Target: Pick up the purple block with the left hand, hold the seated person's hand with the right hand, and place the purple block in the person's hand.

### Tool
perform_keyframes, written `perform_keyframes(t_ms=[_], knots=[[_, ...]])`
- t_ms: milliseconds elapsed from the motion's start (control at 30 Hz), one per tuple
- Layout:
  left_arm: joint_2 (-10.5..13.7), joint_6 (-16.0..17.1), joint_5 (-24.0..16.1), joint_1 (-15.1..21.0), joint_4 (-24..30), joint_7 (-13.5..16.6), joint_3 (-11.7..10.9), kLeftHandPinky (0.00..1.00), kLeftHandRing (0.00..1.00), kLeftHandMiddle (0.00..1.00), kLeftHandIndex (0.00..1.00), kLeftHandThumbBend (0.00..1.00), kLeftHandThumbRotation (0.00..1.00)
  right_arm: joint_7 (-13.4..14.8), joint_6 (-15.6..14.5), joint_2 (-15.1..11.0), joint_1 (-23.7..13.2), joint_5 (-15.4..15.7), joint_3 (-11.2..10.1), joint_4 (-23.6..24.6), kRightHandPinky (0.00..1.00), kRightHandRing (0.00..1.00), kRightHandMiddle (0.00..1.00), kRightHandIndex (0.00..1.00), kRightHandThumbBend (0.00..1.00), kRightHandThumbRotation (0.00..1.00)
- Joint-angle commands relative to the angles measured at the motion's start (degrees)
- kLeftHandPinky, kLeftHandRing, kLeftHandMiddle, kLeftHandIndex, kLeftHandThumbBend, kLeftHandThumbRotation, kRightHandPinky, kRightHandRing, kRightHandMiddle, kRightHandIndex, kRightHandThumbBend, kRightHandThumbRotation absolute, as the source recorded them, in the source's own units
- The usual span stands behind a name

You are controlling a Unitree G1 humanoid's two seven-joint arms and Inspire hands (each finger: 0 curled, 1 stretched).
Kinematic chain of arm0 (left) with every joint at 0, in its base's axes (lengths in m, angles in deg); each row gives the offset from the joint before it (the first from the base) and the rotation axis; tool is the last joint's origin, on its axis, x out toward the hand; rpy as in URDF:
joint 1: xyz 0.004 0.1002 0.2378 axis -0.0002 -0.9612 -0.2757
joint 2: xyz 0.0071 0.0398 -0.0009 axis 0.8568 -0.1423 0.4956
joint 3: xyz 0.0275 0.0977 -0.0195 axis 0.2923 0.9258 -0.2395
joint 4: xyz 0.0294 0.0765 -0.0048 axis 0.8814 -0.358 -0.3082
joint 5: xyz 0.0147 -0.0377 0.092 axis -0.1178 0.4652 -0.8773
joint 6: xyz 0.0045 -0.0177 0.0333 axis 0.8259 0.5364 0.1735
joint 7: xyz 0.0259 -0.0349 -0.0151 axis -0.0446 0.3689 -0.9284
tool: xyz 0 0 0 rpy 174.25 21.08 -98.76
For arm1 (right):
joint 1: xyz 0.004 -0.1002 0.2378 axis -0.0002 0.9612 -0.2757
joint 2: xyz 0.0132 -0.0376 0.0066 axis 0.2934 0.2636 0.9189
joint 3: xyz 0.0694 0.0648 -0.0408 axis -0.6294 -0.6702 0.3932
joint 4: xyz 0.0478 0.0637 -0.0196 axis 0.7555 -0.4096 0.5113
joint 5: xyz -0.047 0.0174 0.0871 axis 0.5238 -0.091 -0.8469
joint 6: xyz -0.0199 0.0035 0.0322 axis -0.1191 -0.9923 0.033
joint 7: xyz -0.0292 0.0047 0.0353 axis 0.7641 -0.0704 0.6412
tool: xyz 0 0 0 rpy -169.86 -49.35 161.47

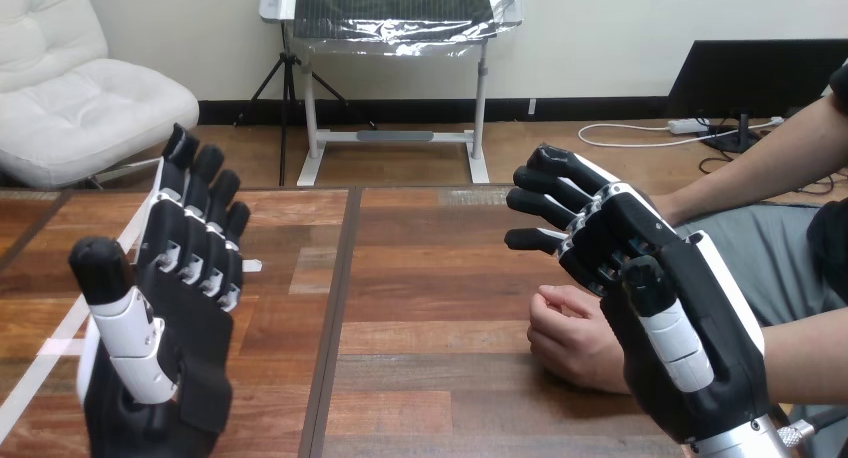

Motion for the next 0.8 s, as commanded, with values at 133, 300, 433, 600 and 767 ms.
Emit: perform_keyframes(t_ms=[133, 300, 433, 600, 767], knots=[[-0.65, 1.92, -2.65, 4.1, -1.44, 0.33, -2.07, 1.0, 1.0, 1.0, 0.97, 0.95, 0.99, 0.31, 0.7, 0.31, -2.42, -0.13, -0.18, 2.7, 0.74, 0.84, 0.84, 0.84, 0.9, 0.74], [-0.4, 2.49, -4.37, 4.67, -2.28, 0.64, -2.78, 1.0, 1.0, 1.0, 0.96, 0.94, 0.99, 0.38, 0.59, 0.36, -2.46, -0.24, -0.18, 2.67, 0.74, 0.84, 0.84, 0.84, 0.91, 0.74], [0.04, 3.02, -6.67, 5.18, -3.13, 1.02, -3.54, 1.0, 1.0, 1.0, 0.95, 0.94, 1.0, 0.41, 0.66, 0.35, -2.51, -0.16, -0.2, 2.58, 0.74, 0.84, 0.84, 0.84, 0.91, 0.74], [0.52, 3.44, -8.45, 6.08, -4.4, 1.14, -4.52, 1.0, 1.0, 1.0, 0.95, 0.94, 1.0, 0.43, 0.78, 0.3, -2.67, 0.02, -0.22, 2.44, 0.74, 0.84, 0.84, 0.84, 0.9, 0.74], [1.19, 4.06, -9.82, 7.36, -6.19, 0.92, -5.69, 1.0, 1.0, 1.0, 0.95, 0.92, 1.0, 0.37, 1.04, 0.2, -2.9, 0.23, -0.24, 2.19, 0.74, 0.84, 0.84, 0.84, 0.9, 0.75]])
